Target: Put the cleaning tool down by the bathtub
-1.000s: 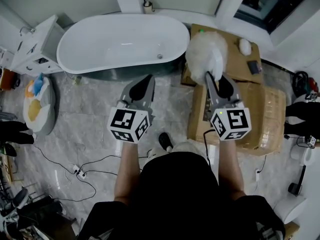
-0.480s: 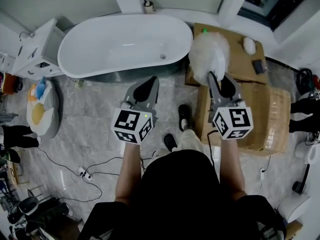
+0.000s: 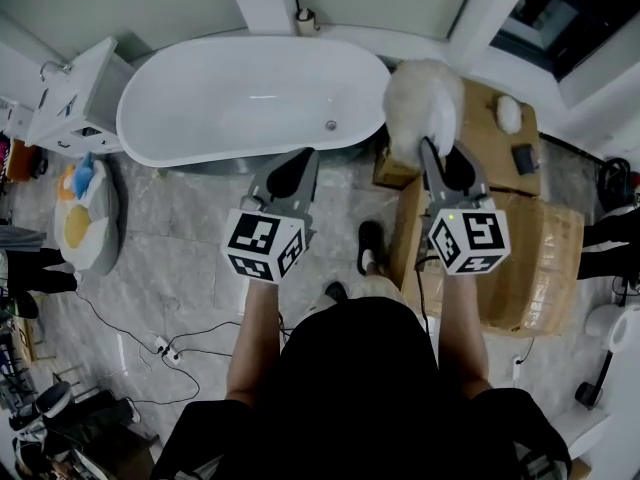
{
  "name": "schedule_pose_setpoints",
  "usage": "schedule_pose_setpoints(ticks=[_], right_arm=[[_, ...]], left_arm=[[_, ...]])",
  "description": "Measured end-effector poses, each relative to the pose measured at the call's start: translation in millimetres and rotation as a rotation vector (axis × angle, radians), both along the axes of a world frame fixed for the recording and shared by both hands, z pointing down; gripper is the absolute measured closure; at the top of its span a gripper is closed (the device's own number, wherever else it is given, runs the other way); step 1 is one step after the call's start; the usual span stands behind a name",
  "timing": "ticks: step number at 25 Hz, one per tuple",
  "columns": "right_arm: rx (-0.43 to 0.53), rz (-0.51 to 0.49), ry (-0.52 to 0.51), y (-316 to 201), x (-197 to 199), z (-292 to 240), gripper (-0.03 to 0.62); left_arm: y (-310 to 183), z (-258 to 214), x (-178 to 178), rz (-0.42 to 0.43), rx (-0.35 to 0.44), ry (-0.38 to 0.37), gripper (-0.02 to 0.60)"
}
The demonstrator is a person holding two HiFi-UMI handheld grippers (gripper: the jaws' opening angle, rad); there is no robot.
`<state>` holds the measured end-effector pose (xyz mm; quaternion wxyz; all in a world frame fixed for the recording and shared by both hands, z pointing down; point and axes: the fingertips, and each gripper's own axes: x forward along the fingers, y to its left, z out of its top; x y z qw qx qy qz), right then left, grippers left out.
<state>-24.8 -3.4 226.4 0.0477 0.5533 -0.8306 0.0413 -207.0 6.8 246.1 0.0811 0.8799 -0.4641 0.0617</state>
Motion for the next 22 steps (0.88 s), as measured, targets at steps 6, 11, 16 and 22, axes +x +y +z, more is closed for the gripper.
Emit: schedule_pose_setpoints(ticks=[6, 11, 16, 22], right_arm=[[-0.007, -0.004, -0.012, -54.8, 14.5, -4.1, 0.491], [-0.022, -0.003, -0.022, -90.6, 37.3, 2.6, 0.491], [-0.036, -0.007, -0.023, -128.9, 60.9, 9.2, 0.491], [-0.078, -0.018, -0.035, -168.3, 84.9, 25.9, 0.491]], left_arm=[[-53.0, -8.7, 15.6, -0.006, -0.003, -0.017, 0.583], [-88.9, -12.3, 37.3, -0.008, -0.002, -0.027, 0.583], [-123.9, -15.6, 54.3, -0.04, 0.016, -0.03, 0.583], [-163.5, -13.8, 63.7, -0.081, 0.008, -0.029, 0.583]])
